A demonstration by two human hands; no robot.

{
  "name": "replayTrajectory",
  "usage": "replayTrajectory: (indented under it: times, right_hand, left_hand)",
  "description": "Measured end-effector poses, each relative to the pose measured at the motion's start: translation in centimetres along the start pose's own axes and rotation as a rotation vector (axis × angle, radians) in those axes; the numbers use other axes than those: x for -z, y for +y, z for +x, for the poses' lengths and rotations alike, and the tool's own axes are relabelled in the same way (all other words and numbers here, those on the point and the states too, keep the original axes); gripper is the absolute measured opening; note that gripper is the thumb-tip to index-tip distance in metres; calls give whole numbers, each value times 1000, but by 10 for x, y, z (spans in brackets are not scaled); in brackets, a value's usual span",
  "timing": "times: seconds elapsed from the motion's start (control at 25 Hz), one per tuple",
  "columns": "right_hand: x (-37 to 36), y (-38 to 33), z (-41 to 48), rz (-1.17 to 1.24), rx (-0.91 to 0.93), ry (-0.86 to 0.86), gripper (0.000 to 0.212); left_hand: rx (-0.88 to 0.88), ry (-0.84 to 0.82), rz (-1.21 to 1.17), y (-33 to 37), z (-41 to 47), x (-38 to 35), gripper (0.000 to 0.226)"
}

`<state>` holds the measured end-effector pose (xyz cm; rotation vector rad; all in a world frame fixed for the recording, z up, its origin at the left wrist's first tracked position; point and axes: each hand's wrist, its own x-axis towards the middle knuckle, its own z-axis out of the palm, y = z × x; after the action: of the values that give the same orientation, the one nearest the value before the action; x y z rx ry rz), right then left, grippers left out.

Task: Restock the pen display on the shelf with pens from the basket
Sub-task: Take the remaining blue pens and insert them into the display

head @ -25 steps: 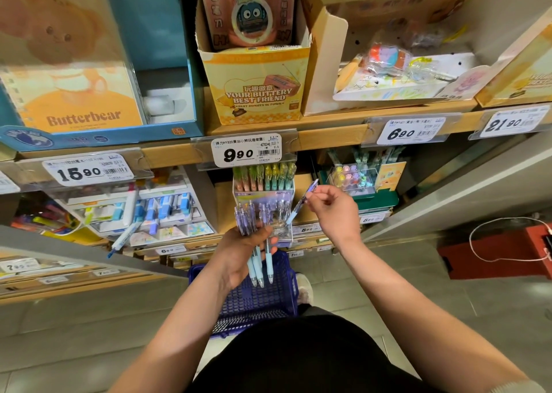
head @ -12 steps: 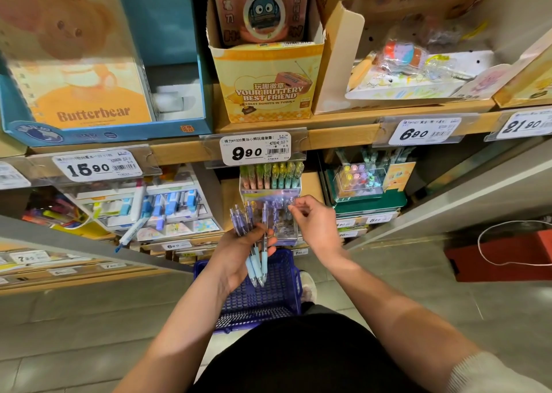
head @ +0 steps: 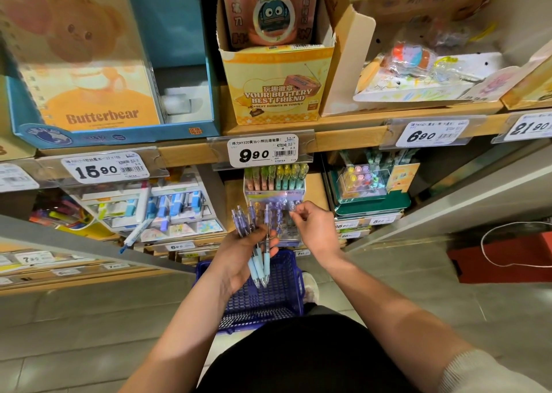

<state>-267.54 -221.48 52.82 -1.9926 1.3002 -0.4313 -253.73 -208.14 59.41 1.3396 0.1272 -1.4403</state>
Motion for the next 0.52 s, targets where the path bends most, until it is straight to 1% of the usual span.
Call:
replayTrajectory:
  times: [0.16, 0.36, 0.44, 0.48, 0.52]
  right_hand:
    - [-10, 8, 1, -146, -67, -81, 13]
    - [-10, 9, 2, -193, -165, -141, 14]
    - [-1, 1, -2, -87, -181, -131, 17]
    - [4, -5, -6, 40, -186, -144, 20]
    - [11, -14, -10, 220, -203, -194, 23]
  left_hand:
    - [-2, 22, -11, 0, -2, -1, 30]
    - [0, 20, -9, -1, -2, -2, 31]
    - [-3, 19, -4, -2, 0, -3, 29]
    - [-6, 15, 6, -2, 1, -4, 28]
    - [-11, 7, 18, -3, 2, -5, 27]
